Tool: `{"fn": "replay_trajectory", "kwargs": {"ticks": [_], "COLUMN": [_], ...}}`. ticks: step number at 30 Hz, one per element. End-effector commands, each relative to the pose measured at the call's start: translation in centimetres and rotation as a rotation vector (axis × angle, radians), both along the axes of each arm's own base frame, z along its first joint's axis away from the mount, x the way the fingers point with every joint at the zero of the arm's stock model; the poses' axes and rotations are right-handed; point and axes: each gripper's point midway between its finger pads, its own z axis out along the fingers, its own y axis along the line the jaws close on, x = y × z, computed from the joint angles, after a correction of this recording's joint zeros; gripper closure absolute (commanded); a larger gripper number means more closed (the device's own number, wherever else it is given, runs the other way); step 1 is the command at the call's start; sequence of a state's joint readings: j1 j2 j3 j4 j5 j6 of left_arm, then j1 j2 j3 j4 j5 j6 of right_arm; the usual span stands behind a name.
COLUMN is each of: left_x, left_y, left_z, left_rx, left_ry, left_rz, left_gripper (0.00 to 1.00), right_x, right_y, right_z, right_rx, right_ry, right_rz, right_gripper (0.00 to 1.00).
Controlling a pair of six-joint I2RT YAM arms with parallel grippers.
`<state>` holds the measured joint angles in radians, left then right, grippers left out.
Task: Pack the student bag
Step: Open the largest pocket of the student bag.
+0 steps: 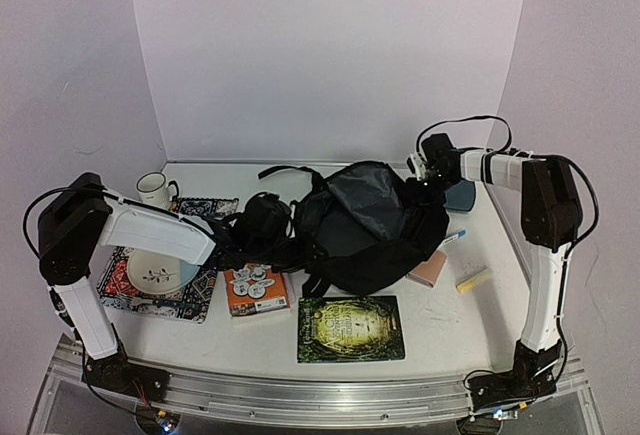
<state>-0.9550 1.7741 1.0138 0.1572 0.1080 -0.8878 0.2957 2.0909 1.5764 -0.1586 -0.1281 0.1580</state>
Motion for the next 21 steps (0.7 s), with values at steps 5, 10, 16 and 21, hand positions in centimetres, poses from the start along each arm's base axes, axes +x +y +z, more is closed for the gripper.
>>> {"fn": "replay_trajectory", "kwargs": {"ticks": [5,10,16,21], "left_x": [2.6,3.8,4.3,3.2], "left_y": [1.5,4.4,9.0,12.6], "left_z": [5.1,6.4,7.1,5.2], "left_rx": [-0.056,-0.052,0.007,0.077], "left_ry": [-0.103,-0.111,-0.100,-0.031], "left_rz": [0.073,0.131,0.214,0.265], "left_gripper": [0.40,0.23,0.10,0.05], "right_x": [-1.9,-3.5,-7.1,-11.5], "right_y": [1.1,0.9,2.7,6.7], "right_z": [7.6,10.6,13.4,14.7], "right_rx": [0.080,0.103,0.118,0.136], "right_ry": [-0.090,-0.134,-0.172,-0.191], "right_rz": [0.070,0.081,0.139,0.206], "right_gripper": [0.48,0.37,0.28,0.21]}}
